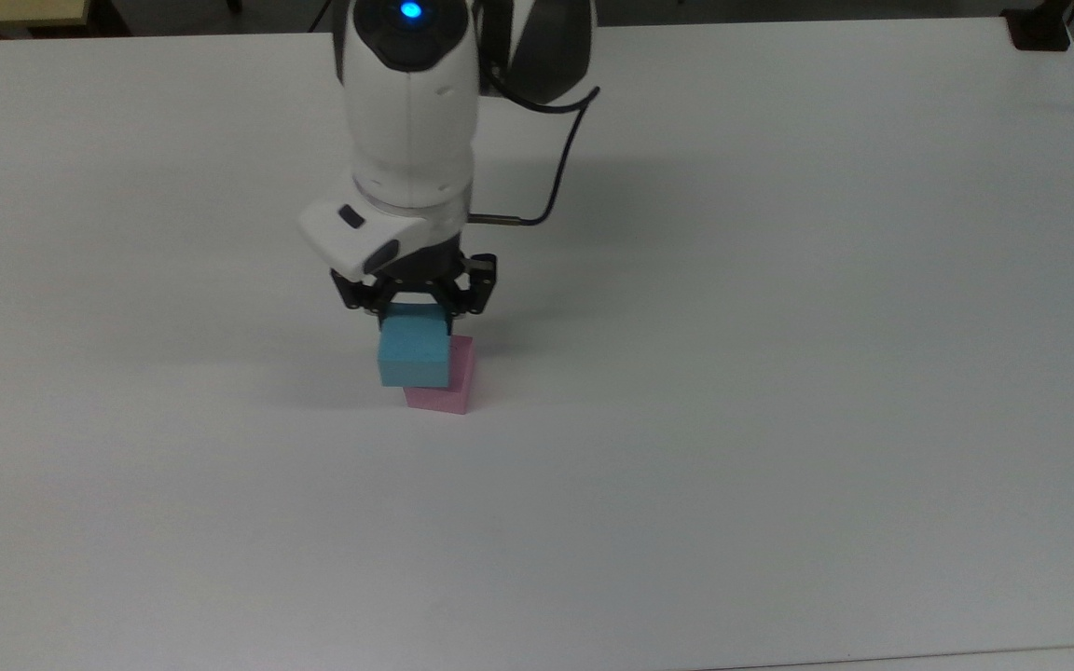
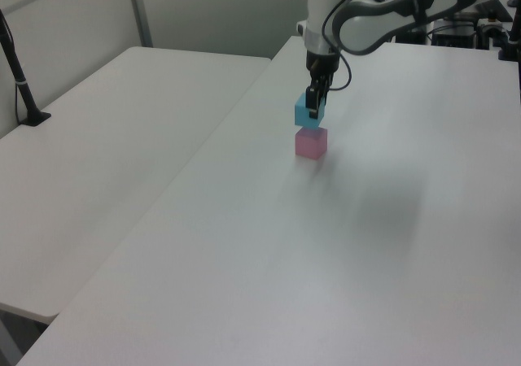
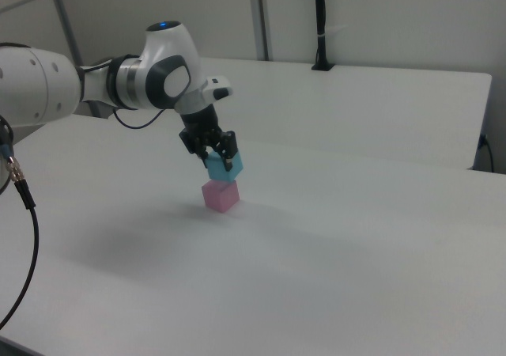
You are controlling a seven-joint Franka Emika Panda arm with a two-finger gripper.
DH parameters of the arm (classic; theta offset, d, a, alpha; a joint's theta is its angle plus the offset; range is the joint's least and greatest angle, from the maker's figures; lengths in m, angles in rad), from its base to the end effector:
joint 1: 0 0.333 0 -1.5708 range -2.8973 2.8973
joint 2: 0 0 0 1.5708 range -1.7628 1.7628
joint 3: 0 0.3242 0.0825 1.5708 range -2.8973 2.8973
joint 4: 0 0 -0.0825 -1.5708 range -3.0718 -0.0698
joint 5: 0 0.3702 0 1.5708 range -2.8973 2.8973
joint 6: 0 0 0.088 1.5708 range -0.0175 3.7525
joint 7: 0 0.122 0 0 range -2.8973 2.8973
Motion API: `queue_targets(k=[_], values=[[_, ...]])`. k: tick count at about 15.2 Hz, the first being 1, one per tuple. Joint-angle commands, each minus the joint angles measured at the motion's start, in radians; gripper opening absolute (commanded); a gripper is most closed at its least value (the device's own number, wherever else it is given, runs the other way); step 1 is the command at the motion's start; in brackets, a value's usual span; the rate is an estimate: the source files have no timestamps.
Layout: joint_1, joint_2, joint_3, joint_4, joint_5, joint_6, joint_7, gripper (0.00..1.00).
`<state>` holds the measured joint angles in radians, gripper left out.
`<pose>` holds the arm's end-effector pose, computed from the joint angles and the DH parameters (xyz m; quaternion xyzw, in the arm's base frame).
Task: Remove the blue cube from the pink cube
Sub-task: 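Carry the light-blue cube beside the pink cube and set it down, then open the gripper and raise it away from the blue cube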
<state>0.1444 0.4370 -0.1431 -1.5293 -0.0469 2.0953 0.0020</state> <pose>0.6879 0.0123 0.4184 0.9963 0.0186 0.0665 0.0506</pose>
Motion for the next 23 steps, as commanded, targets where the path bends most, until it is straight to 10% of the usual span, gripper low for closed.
queue_targets(k=[1,7,10,23], values=[[-0.095,-0.015,-0.007,-0.020,0.006,-0.003,-0.166,0.48],[-0.193,0.087,-0.007,-0.031,-0.011,0.103,-0.266,0.64],[-0.221,0.095,-0.007,-0.032,-0.011,0.111,-0.296,1.00],[0.015,-0.263,-0.003,-0.049,-0.013,-0.350,0.090,1.00]])
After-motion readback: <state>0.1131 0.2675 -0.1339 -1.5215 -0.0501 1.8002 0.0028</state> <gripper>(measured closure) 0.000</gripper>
